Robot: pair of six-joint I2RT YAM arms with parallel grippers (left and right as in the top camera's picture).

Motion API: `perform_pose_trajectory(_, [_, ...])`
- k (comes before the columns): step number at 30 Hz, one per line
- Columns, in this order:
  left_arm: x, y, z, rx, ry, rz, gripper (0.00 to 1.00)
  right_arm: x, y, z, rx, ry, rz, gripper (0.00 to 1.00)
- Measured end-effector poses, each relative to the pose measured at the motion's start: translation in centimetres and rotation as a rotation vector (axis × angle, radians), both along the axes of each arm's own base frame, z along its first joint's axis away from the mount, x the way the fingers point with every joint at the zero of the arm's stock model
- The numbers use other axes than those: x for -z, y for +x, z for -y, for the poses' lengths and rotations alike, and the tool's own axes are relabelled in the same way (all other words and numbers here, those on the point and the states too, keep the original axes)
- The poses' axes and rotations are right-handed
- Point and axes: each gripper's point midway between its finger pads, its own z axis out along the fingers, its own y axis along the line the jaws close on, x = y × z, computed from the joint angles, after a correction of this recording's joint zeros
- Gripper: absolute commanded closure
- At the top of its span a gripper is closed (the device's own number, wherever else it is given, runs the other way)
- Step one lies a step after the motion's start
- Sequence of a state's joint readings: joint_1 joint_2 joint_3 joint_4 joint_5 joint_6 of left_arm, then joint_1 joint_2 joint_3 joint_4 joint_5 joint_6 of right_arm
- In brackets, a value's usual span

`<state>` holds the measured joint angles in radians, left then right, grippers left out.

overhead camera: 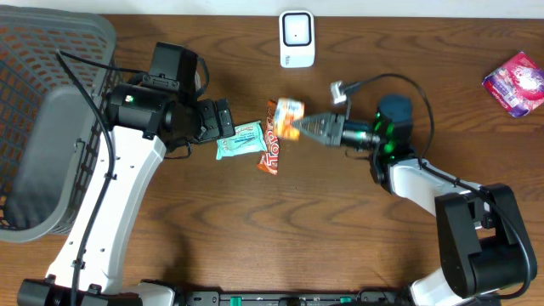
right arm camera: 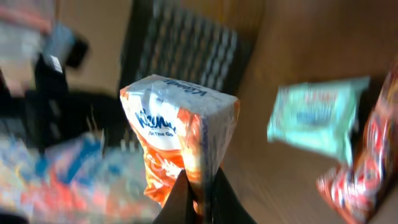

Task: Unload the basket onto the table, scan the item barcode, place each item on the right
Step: 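Lift the orange packet and hold it at the white scanner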

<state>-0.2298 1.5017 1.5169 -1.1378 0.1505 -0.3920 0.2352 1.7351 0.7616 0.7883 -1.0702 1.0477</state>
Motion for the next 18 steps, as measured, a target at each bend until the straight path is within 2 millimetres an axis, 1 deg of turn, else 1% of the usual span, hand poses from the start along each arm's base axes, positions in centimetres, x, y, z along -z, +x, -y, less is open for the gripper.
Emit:
perform_pose_trajectory(2, [0.0,0.0,0.0,0.0,0.0,0.0,0.02,-0.9,1.8,0.1,0.072,0.003,-0.003,0.99])
perform_pose_trajectory(4, [0.0,0.0,0.0,0.0,0.0,0.0,0.02,-1.3,3.4,0.4,0.144,-0.012,-0.008,0.99])
perform_pose_trajectory(6, [0.0,0.0,0.0,0.0,0.0,0.0,0.02,0.0,5.3,1.2,0.244,-0.083,-0.077,0.99])
perform_pose_trajectory(9, [0.0,0.0,0.0,0.0,0.0,0.0,0.02,3.0,7.4,3.2,0.4,-0.258,-0.178,0.99])
perform_pose_trajectory(11, [0.0,0.0,0.0,0.0,0.0,0.0,0.02,3.9,8.3,4.5,0.467,-0.368,-0.185,0.99])
perform_pose_trajectory(12, [0.0,0.0,0.0,0.0,0.0,0.0,0.02,3.9,9.0,5.4,0.512,-0.443,-0.171,0.99])
perform_pose_trajectory(15, [0.0,0.0,0.0,0.0,0.0,0.0,0.02,2.7,10.6,7.1,0.598,-0.612,-0.1,0.99])
perform_pose_trajectory(18, [0.0,0.0,0.0,0.0,0.0,0.0,0.02,-0.7,12.7,8.7,0.704,-0.783,0.053,0.99])
